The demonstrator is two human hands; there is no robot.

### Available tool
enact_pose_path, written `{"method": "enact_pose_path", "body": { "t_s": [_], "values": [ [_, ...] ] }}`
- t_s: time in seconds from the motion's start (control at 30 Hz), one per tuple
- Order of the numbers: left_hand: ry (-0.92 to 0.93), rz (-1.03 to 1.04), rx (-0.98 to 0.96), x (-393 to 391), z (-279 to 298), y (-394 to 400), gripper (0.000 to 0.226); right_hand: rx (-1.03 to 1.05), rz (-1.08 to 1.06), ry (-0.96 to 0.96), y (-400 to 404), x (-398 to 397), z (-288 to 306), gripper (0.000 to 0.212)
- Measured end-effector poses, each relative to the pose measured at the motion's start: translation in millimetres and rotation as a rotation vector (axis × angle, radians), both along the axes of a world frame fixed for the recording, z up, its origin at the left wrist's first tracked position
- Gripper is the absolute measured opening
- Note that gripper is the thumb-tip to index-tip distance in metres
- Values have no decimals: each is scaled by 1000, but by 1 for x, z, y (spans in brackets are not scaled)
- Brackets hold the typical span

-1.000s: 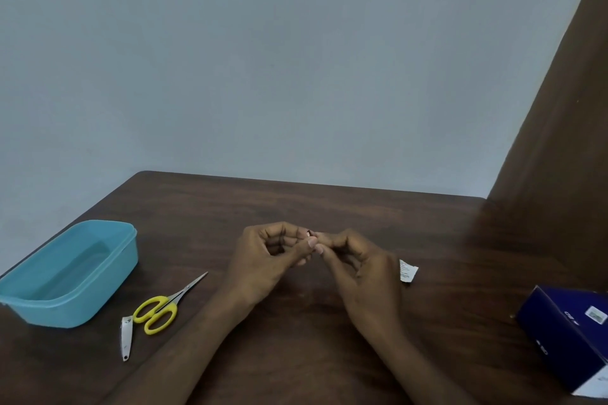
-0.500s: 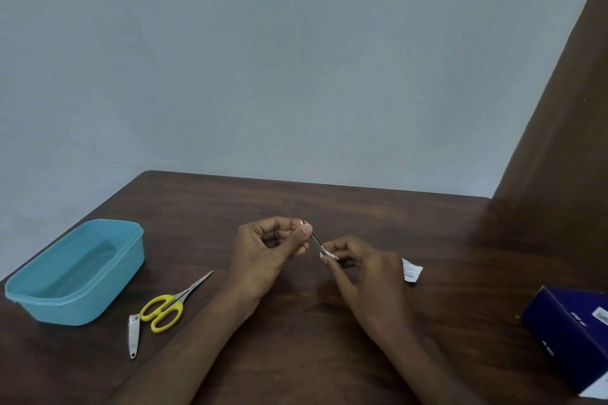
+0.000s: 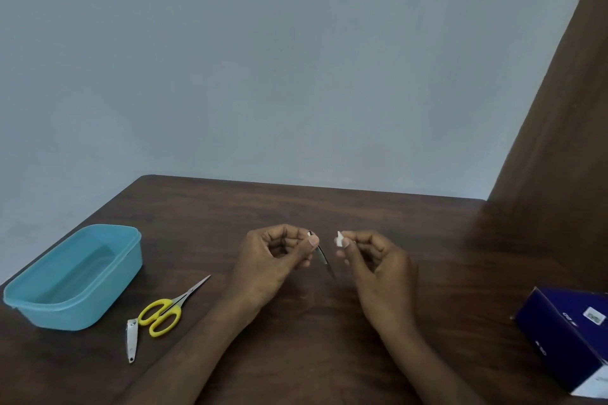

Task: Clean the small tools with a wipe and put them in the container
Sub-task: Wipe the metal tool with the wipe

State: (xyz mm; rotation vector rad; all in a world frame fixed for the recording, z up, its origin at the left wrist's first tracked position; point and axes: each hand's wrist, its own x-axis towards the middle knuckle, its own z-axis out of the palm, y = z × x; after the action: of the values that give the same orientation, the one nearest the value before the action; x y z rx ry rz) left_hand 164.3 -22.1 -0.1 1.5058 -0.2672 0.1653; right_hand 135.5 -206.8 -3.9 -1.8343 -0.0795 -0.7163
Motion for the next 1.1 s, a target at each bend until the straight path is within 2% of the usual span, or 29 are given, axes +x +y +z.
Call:
{"method": "enact_pose_path", "body": {
  "t_s": [0.17, 0.3, 0.53, 0.73, 0.9, 0.97, 1.03, 1.1],
  "values": [
    [10, 63, -124, 1, 3, 0, 22, -157, 195, 103, 5, -8, -1, 8],
    [31, 92, -173, 4, 4, 2, 11, -199, 219, 171, 3, -6, -3, 10],
    [-30, 141, -99, 3, 2, 2, 24, 17, 358, 260, 3, 1, -3, 4],
    [-50, 39, -76, 2, 2, 1, 18, 292, 400, 300, 1, 4, -3, 9],
    [-35, 70, -76, 6, -2, 2, 25, 337, 395, 306, 0, 7, -4, 8],
    [-36, 114, -38, 9, -5, 3, 17, 222, 277, 255, -2, 8, -6, 15],
    [-50, 139, 1, 10, -6, 4, 15, -44, 153, 192, -3, 7, -9, 24],
    [-66, 150, 42, 9, -6, 3, 15, -218, 134, 148, 3, 1, -9, 25]
  ]
}}
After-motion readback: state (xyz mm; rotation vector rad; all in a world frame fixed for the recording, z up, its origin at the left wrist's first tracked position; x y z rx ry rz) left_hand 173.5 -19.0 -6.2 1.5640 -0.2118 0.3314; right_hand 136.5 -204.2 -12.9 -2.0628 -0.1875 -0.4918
